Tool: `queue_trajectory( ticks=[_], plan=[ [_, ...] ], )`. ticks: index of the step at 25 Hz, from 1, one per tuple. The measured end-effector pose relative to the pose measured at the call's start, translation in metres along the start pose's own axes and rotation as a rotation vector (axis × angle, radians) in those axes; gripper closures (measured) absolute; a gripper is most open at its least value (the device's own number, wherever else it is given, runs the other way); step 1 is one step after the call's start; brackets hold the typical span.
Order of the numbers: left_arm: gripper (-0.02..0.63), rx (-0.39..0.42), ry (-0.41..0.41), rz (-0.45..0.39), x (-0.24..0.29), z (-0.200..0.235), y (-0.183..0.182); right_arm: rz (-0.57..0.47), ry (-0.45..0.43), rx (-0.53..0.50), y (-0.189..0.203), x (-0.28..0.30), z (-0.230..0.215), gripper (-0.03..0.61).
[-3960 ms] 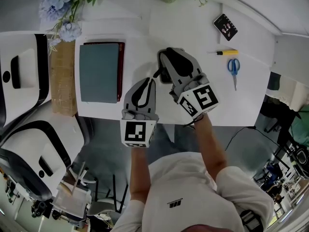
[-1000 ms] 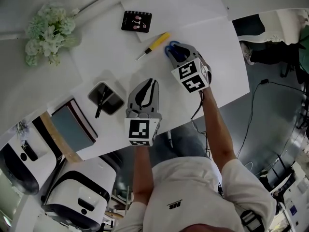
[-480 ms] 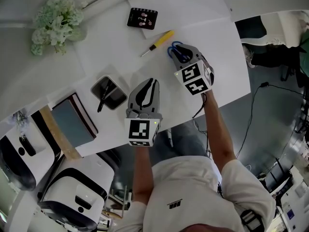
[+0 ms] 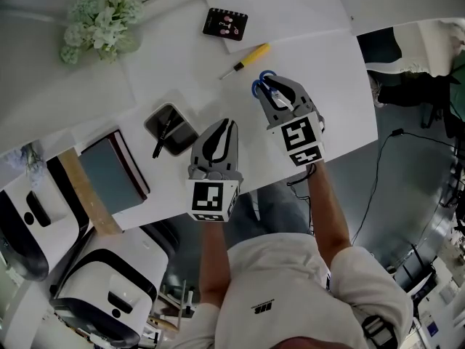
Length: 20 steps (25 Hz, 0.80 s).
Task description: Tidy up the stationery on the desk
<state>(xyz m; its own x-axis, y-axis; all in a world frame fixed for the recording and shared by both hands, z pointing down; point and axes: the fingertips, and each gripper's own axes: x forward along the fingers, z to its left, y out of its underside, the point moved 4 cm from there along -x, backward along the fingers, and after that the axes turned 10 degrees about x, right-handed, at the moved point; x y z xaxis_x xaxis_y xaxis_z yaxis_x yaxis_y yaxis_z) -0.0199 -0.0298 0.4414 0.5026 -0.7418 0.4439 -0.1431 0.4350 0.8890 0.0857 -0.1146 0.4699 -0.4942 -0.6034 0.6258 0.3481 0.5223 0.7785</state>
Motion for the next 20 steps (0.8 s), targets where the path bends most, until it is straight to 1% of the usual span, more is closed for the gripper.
queue_trajectory(
  ticks=[11, 20],
  plan=[
    [0.614, -0.011, -0.067, -0.047, -0.048, 0.013, -0.009, -0.130, -0.098, -0.022, -0.052, -0.034, 0.065, 0.522],
    [0.614, -0.033, -0.164, -0.069, -0.100, 0.034, -0.007, -0.181, -0.208, -0.024, -0.080, -0.041, 0.117, 0.522]
  ],
)
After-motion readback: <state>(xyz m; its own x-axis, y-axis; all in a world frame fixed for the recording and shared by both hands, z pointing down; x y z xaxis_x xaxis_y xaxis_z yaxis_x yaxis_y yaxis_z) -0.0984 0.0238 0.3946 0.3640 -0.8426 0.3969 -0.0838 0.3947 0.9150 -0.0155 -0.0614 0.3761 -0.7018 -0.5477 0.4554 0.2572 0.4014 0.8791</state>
